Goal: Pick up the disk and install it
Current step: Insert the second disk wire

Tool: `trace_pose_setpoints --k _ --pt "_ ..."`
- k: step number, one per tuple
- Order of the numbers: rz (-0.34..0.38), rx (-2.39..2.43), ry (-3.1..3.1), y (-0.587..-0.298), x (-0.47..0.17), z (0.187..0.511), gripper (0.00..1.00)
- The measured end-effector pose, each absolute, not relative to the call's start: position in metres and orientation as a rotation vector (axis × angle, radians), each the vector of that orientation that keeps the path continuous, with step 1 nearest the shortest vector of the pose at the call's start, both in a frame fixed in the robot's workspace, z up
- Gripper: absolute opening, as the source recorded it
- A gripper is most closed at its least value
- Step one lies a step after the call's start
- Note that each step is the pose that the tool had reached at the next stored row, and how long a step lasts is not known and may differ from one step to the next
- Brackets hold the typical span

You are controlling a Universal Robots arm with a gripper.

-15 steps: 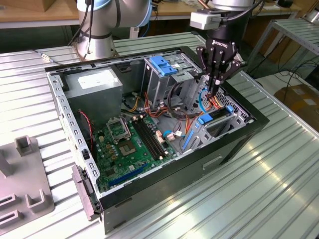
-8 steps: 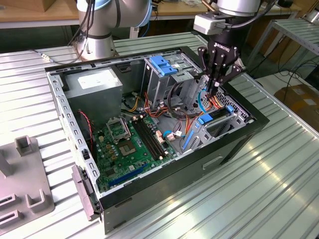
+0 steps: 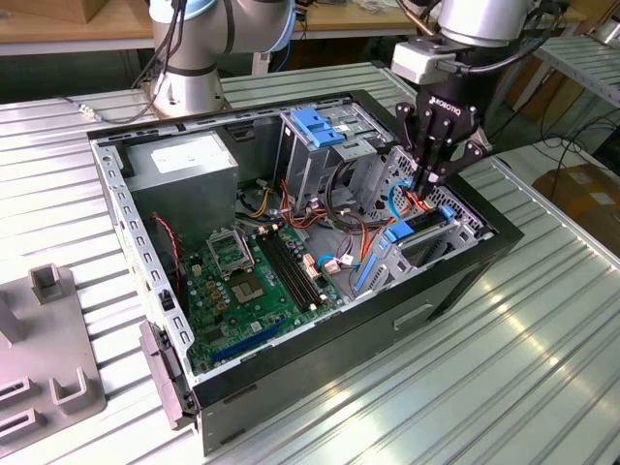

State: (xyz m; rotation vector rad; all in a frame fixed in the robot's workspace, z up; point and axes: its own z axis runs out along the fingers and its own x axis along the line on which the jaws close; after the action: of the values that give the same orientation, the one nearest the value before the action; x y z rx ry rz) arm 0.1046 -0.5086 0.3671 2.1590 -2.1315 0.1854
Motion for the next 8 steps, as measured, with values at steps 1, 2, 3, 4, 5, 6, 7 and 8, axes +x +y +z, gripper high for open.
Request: trace_pose_setpoints --k 1,2,3,4,5,6,7,8 --pt "0.15 2.177 -2.15 -0.51 0.105 0.367 0.16" --pt "0.104 2.2 -2.174 -0.512 0.105 0.367 0.16" --pt "0.067 2.219 -2.192 -0.513 0.105 0.367 0.16" --pt "0.047 2.228 -2.202 -0.516 0.105 0.367 0.16" --pt "0.047 2.228 -2.201 -0.518 0.105 0.367 0.16" --pt "0.047 2.228 -2.201 -0.52 0.105 0.367 0.16" --pt "0.047 2.228 -2.201 -0.522 0.105 0.367 0.16" --pt "0.046 2.229 -2.202 -0.526 0.105 0.367 0.16"
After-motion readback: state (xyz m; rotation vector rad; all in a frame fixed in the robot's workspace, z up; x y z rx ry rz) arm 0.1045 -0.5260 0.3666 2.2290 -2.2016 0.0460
